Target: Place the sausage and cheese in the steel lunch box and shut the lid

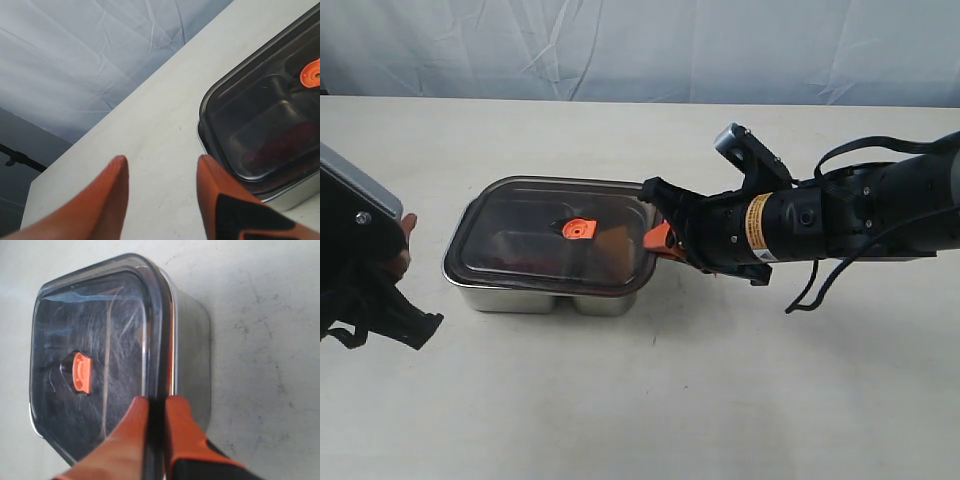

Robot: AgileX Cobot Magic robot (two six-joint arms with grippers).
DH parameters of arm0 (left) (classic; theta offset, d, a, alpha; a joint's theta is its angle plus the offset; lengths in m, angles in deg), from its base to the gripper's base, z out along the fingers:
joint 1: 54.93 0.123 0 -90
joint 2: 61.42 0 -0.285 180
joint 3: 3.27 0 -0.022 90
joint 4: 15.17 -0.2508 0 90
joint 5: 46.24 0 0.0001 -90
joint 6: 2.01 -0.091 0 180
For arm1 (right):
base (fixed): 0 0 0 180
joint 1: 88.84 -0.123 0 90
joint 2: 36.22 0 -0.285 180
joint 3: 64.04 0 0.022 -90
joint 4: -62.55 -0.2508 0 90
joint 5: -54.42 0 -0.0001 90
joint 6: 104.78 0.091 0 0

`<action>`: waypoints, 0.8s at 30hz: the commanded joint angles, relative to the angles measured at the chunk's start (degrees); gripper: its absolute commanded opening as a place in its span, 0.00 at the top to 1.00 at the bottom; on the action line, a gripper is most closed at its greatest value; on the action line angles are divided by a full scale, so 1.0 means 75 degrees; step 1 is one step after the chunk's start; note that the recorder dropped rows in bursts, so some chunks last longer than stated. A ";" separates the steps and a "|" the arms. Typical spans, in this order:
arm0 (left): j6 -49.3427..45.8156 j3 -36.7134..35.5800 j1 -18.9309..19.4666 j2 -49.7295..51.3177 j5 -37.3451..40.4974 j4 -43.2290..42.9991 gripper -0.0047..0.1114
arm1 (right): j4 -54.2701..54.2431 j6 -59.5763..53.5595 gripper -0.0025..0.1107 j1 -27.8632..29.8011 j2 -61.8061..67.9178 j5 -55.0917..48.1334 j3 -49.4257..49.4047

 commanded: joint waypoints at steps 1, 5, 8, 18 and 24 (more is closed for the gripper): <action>0.0047 0.0037 -0.0042 -0.0052 0.0004 0.0007 0.60 | 0.0304 -0.0135 0.89 -0.0004 0.0033 -0.0323 -0.0022; 0.0047 0.0037 -0.0042 -0.0052 0.0004 0.0007 0.60 | 0.0304 -0.0135 0.65 -0.0004 0.0033 -0.0323 -0.0022; 0.0047 0.0037 -0.0042 -0.0052 0.0004 0.0007 0.60 | 0.0304 -0.0135 0.53 -0.0004 0.0033 -0.0255 -0.0022; 0.0047 0.0037 -0.0042 -0.0052 -0.0256 0.0027 0.60 | 0.0829 -0.0135 0.51 -0.0004 -0.0013 0.0066 -0.0022; 0.0047 0.0037 -0.0042 -0.0052 -0.0734 0.0027 0.60 | 0.1559 -0.0135 0.51 -0.0004 -0.0465 0.0282 -0.0022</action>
